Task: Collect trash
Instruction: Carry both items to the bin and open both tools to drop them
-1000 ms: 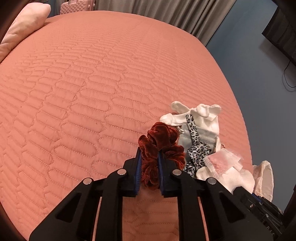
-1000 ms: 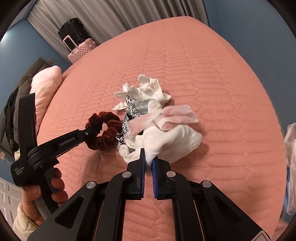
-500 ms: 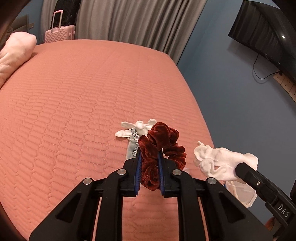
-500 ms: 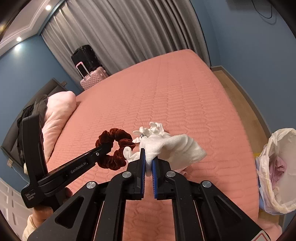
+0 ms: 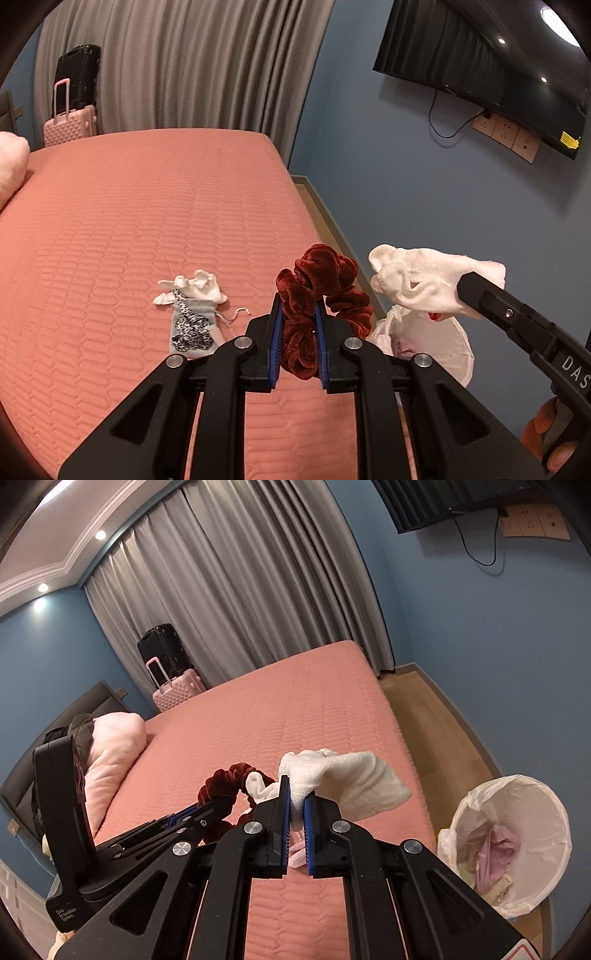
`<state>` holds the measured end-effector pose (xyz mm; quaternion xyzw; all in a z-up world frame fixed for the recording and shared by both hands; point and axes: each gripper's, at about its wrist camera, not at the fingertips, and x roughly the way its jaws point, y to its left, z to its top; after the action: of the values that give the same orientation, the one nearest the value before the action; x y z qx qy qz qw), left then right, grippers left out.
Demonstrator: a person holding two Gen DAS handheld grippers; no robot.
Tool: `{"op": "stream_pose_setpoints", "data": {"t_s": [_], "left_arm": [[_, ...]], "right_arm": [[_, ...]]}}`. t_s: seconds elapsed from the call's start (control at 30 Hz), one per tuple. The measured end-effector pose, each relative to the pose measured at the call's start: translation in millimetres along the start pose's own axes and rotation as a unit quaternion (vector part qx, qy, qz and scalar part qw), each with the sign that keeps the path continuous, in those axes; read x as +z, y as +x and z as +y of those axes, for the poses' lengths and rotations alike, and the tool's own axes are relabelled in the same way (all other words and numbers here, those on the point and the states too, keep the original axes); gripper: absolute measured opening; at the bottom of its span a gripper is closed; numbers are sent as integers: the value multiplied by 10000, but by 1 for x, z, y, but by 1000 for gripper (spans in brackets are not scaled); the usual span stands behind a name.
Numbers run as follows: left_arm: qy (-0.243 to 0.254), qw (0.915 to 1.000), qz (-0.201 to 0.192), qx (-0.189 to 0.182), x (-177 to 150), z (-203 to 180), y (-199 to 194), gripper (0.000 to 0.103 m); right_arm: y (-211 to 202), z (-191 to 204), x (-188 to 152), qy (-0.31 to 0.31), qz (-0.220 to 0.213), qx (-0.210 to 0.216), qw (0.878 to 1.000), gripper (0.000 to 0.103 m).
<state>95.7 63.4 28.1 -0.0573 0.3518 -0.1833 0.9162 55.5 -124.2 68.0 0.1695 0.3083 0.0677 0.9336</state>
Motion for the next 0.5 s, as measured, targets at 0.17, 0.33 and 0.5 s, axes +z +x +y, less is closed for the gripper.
{"op": "stream_pose_setpoints", "data": {"t_s": [0.17, 0.33, 0.5], "left_arm": [[269, 9995, -47, -186, 2, -40, -2, 15], [526, 9979, -27, -380, 2, -75, 2, 15], [742, 9956, 25, -563, -1, -105, 6, 15]], "right_arm": [[-29, -27, 8, 104, -229, -206, 9995, 6], [-53, -55, 14, 225, -390, -424, 9981, 6], [-75, -83, 14, 354, -527, -639, 9959, 6]]}}
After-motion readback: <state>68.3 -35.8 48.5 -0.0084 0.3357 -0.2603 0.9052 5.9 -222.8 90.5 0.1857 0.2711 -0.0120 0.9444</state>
